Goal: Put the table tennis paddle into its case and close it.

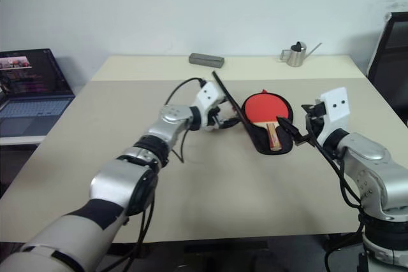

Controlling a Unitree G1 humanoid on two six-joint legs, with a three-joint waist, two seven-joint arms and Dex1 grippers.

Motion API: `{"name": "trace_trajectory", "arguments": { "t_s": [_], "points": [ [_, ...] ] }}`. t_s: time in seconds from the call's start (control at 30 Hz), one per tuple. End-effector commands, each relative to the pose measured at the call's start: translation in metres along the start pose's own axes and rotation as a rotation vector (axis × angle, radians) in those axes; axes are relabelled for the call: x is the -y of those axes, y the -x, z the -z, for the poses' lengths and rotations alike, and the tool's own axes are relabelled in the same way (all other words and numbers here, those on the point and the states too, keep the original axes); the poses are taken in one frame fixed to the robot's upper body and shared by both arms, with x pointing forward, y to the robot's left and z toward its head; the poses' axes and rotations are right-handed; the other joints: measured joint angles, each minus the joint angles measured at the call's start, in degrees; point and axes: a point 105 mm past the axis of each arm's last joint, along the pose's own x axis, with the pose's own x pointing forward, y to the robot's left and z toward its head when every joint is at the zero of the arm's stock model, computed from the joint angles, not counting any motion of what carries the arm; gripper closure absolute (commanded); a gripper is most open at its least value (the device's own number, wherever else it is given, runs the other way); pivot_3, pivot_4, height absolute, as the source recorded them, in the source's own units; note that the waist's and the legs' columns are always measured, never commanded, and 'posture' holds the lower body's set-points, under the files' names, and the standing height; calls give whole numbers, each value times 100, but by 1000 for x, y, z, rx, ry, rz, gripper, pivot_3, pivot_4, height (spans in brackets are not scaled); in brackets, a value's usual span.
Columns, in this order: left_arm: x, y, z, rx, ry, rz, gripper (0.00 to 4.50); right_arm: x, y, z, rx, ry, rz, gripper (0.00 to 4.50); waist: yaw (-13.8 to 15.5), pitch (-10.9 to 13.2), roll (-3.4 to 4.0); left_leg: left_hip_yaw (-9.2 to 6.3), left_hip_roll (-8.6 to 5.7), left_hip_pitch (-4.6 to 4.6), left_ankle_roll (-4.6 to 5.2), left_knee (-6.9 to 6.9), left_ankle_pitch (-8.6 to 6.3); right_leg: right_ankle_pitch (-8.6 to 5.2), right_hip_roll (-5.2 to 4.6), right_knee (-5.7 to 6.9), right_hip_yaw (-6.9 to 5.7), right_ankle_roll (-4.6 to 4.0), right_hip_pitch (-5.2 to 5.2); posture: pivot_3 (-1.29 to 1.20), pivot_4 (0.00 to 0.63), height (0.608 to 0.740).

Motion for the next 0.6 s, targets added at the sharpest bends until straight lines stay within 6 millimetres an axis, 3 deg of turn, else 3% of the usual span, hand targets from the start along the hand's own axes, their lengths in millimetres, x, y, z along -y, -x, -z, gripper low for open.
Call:
{"name": "trace_trajectory", "arguments": {
  "t_s": [0.03,0.3,0.5,0.6],
  "points": [
    [4,-13,-21,31,-32,-16,0,-1,15,-16,53,24,41,23,-11,1,-2,0,0,0,0,-1,0,-1,0,0,0,1,0,0,150,740],
    [13,-23,-32,63,-27,-6,0,1,27,-12,29,6,87,23,-23,1,-2,3,1,5,0,0,0,-1,1,5,3,2,2,0,150,740],
    [0,-10,-32,107,-13,-16,0,2,18,-9,23,-14,75,23,-26,1,-2,3,1,6,0,0,0,-1,1,5,3,2,2,0,150,740],
    [-16,11,-35,183,5,-12,0,5,2,-3,9,-27,71,23,-39,1,-1,5,1,9,0,0,0,-1,2,7,4,1,2,0,150,740]
  ]
}}
